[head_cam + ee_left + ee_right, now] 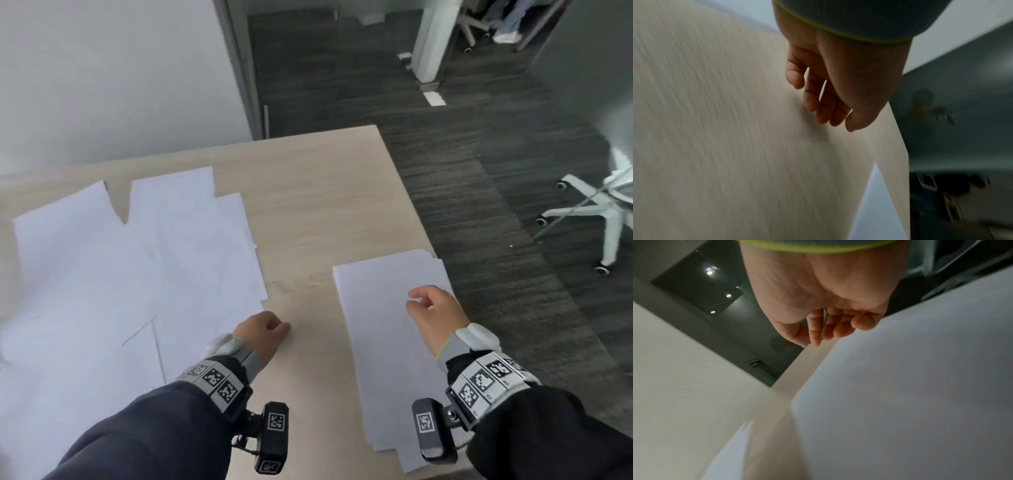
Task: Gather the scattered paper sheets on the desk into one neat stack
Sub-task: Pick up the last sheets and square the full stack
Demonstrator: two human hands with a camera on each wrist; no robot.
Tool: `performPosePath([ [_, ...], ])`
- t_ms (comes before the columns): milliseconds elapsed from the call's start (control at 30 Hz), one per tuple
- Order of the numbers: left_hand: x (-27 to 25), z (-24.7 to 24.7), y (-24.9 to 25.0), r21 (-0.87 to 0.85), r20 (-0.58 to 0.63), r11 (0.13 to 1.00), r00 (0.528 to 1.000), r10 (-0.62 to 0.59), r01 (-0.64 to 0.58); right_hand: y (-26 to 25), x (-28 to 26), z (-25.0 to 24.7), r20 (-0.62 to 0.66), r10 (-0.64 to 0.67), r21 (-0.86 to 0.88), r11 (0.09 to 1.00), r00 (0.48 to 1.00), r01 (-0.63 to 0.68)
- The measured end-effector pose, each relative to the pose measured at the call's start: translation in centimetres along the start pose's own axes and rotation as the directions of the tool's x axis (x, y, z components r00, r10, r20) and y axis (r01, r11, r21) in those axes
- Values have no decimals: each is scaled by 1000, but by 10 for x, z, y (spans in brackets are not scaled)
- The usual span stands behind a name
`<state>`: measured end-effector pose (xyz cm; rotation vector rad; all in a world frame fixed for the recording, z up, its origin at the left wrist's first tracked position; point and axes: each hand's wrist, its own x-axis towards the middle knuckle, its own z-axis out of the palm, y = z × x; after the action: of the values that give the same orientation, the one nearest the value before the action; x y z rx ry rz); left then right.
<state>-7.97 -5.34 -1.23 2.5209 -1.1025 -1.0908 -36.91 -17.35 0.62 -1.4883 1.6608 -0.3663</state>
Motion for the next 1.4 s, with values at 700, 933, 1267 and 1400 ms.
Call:
performPosePath([
  [700,41,-168,-247,-21,-333,896,842,-425,444,-179,6,232,260,-103,-348,918,960,192],
  [933,49,-158,-255,265,-212,926,953,-216,268,-182,-5,257,264,-108,-473,852,959,226],
  [1267,62,-137,-227,394,-109,917,987,114,-62,-178,-11,254,345,-82,-511,819,935,260],
  [1400,67,-130,-208,394,-85,905,974,209,-159,-175,-11,254,336,-99,-429,869,937,245],
])
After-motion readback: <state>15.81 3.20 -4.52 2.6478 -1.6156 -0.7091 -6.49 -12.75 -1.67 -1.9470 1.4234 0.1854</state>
